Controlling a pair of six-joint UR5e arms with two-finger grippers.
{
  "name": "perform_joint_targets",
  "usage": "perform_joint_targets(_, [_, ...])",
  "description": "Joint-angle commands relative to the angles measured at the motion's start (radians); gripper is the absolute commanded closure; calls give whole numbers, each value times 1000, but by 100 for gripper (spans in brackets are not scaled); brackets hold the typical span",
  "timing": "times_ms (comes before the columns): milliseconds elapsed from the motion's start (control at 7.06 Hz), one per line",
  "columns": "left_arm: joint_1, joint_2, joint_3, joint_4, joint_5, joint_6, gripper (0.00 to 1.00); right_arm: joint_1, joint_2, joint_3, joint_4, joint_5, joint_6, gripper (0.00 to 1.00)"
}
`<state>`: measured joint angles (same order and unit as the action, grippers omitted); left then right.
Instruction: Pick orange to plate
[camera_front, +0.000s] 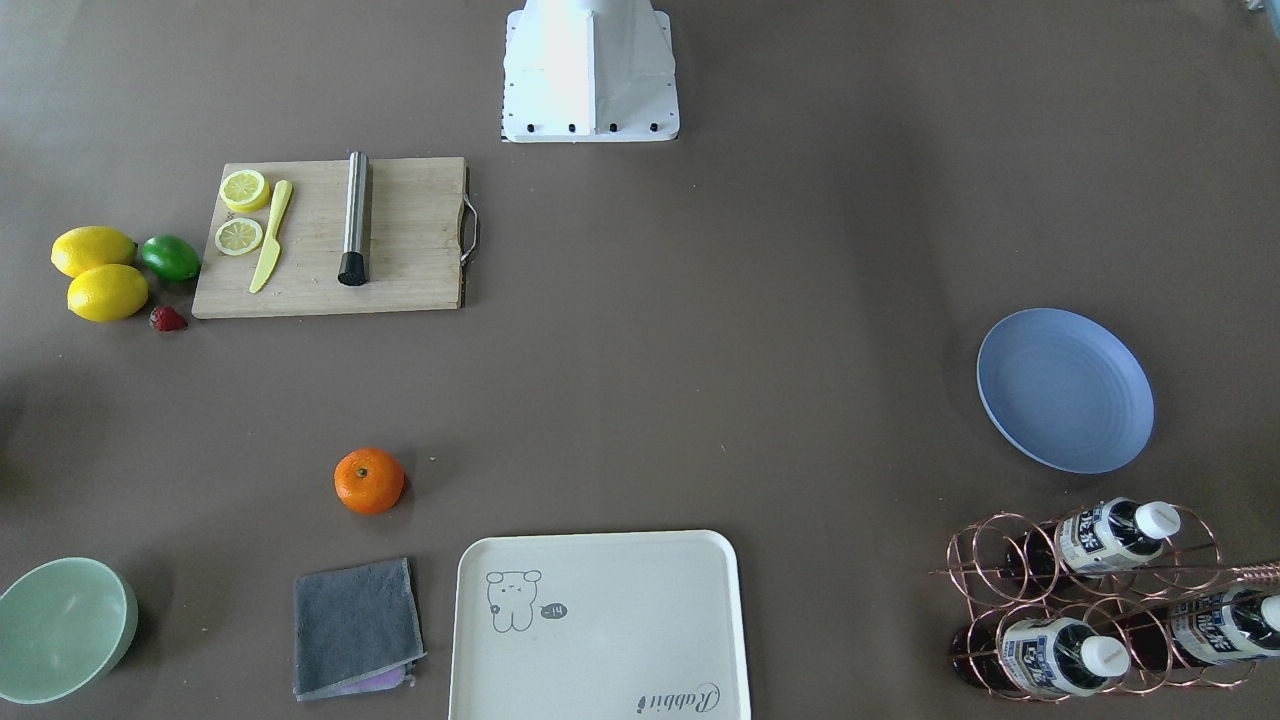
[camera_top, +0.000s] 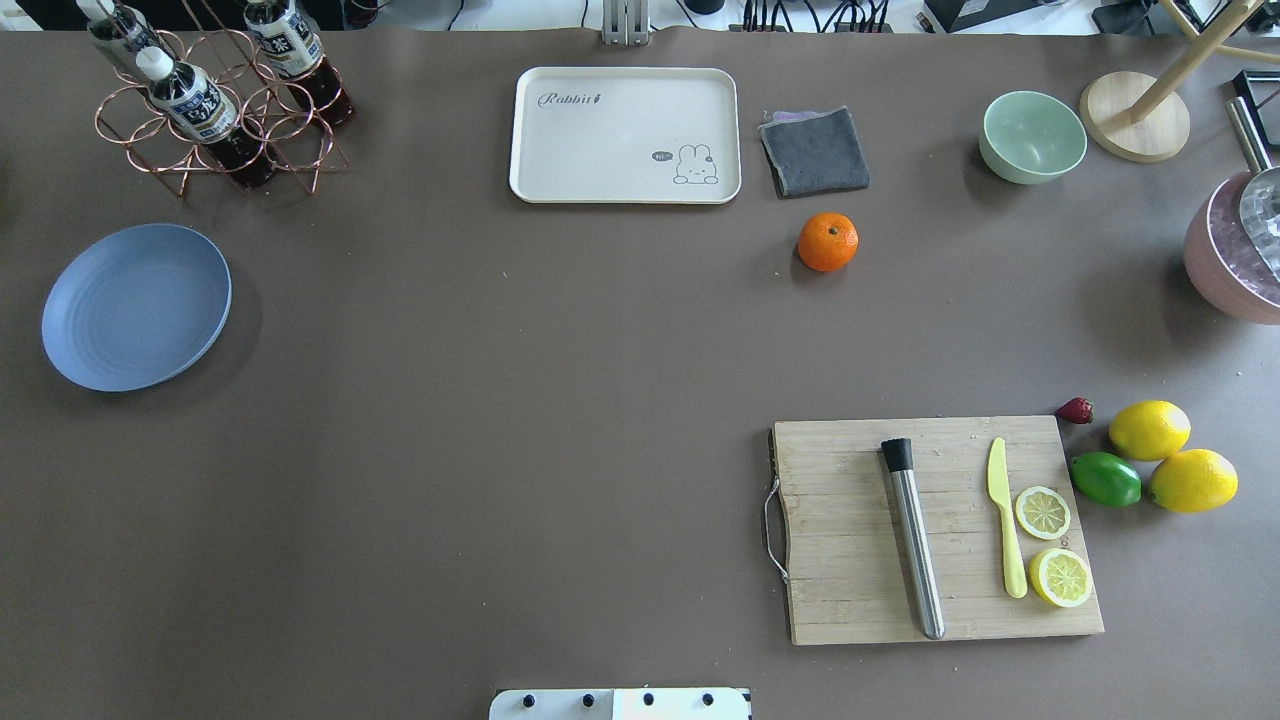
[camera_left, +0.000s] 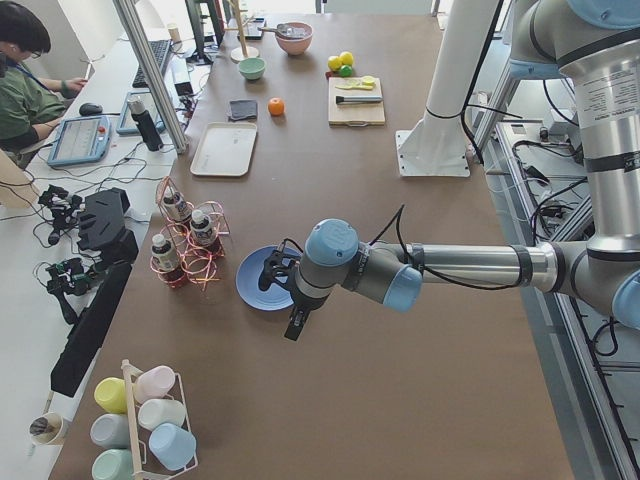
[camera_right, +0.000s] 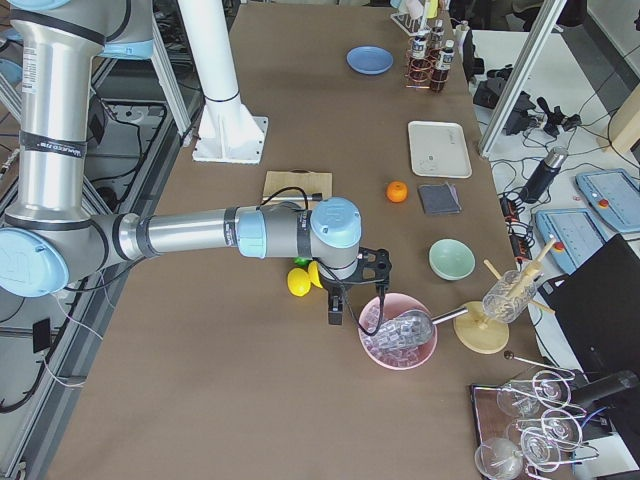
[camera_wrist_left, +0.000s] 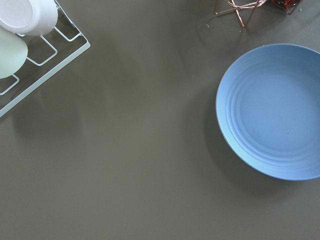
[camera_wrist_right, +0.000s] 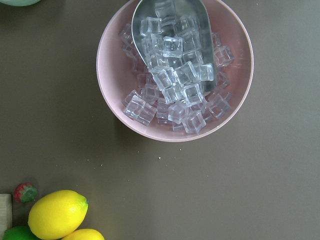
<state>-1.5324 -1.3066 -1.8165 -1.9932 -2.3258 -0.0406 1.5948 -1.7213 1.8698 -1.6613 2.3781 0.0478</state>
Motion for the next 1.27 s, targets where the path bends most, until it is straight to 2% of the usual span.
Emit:
perform_joint_targets(0, [0,3,11,-7,-1,-1,2,1,5,0,-2,4,1,0])
perform_joint_targets(142, [0,1,20,-9,-1,-1,2,1,3,0,0,45,0,0])
perform_joint_targets(283, [3,-6,38,-27,0,-1,2,1,5,2,2,47,0,0])
perform_joint_targets(425, [8,-29,77,-44,-1,-60,2,1,5,2,26,47,3,0])
perform_joint_targets(566, [43,-58,118,-94,-12,-196,2,1,6,2,28,50,4,0])
perform_joint_targets(850, [142,-106,263,-368,-50,-485,2,1,9,12,41,50,62,0])
perform_joint_targets(1133, [253,-216,440,-591,-20,-715,2,-6,8,11,89,52,125,0])
